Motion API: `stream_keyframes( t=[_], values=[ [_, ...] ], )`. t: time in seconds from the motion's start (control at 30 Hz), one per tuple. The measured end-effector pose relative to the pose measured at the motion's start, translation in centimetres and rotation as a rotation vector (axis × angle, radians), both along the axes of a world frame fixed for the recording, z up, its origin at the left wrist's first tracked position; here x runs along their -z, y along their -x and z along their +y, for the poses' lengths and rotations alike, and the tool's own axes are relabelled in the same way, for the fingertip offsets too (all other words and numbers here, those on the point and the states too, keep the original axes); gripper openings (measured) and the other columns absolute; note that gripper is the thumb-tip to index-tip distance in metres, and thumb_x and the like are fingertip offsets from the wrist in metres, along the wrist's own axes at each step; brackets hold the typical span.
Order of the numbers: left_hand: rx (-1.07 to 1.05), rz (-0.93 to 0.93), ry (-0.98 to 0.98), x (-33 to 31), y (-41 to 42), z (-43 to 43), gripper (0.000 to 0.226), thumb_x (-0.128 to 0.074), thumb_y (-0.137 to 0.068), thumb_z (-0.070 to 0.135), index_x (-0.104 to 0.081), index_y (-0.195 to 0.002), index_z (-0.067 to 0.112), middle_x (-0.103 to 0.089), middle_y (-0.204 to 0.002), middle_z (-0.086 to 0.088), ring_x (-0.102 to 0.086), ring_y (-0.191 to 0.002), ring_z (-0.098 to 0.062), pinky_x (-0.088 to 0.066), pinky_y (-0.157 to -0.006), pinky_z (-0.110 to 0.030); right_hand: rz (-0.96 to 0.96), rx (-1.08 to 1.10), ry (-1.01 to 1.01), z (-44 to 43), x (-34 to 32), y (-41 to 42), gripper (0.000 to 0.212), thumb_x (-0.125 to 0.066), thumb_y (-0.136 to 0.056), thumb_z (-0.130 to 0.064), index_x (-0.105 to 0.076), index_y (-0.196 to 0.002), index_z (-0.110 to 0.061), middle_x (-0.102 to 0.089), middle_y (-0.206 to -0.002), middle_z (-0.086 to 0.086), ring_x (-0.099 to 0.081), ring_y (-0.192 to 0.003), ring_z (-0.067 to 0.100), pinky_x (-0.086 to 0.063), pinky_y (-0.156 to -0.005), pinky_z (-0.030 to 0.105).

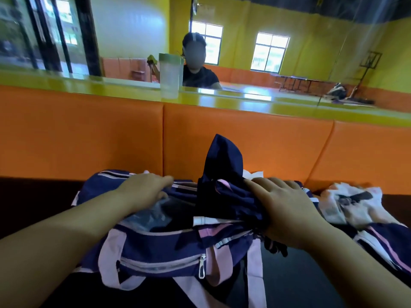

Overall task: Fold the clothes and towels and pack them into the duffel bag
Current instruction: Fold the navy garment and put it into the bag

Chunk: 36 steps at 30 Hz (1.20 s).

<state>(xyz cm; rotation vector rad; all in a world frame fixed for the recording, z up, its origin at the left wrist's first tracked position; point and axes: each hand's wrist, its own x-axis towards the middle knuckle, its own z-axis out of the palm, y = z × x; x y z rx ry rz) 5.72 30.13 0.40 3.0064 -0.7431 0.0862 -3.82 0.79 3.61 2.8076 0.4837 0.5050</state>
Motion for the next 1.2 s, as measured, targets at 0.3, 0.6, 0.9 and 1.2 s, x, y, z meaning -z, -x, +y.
stream_keyframes(
  t=[0.3,0.6,0.9,1.2],
  values=[
    [-0.003,-0.082,0.140,-4.8,-3.0,-0.1,0.017,-0.048,-0.089,0.011,-0.049,-0.090,0.028,-0.057,-0.084,-0.003,-0.055,-0.076,-0.029,-0.032,-0.052,-0.031,0.148,-0.149,0.261,3.7,-1.2,-2.0,0.081,-0.074,-0.063,-0.044,-0.040,-0.135,-0.029,-0.059,-0.119,0.004,-0.058,-0.105,0.031,-0.047,-0.084,0.046],
    [0.075,-0.059,0.181,-7.3,-2.9,-1.4,0.005,-0.051,-0.091,0.022,-0.053,-0.092,0.027,-0.061,-0.087,-0.002,-0.053,-0.075,-0.021,-0.037,-0.057,-0.031,0.439,-0.148,0.519,10.2,-2.0,-3.5,0.047,-0.062,-0.082,-0.030,-0.048,-0.127,-0.025,-0.051,-0.122,0.010,-0.049,-0.111,0.034,-0.036,-0.090,0.048],
    [0.112,-0.025,0.148,-8.9,-2.7,-2.1,0.016,-0.054,-0.091,0.027,-0.065,-0.103,0.029,-0.059,-0.091,0.007,-0.052,-0.084,-0.013,-0.045,-0.073,-0.031,0.236,-0.412,0.415,18.4,0.7,-4.9,0.059,-0.059,-0.085,-0.033,-0.036,-0.136,-0.013,-0.047,-0.132,0.017,-0.048,-0.116,0.035,-0.037,-0.094,0.052],
    [0.114,-0.025,0.297,-8.0,-2.3,-1.0,0.015,-0.051,-0.093,0.027,-0.064,-0.100,0.028,-0.065,-0.088,0.005,-0.057,-0.080,-0.011,-0.047,-0.073,-0.034,0.181,-0.610,0.192,18.3,6.4,-7.1,0.063,-0.062,-0.076,-0.023,-0.041,-0.135,-0.011,-0.050,-0.130,0.017,-0.051,-0.109,0.038,-0.041,-0.095,0.053]
  ],
)
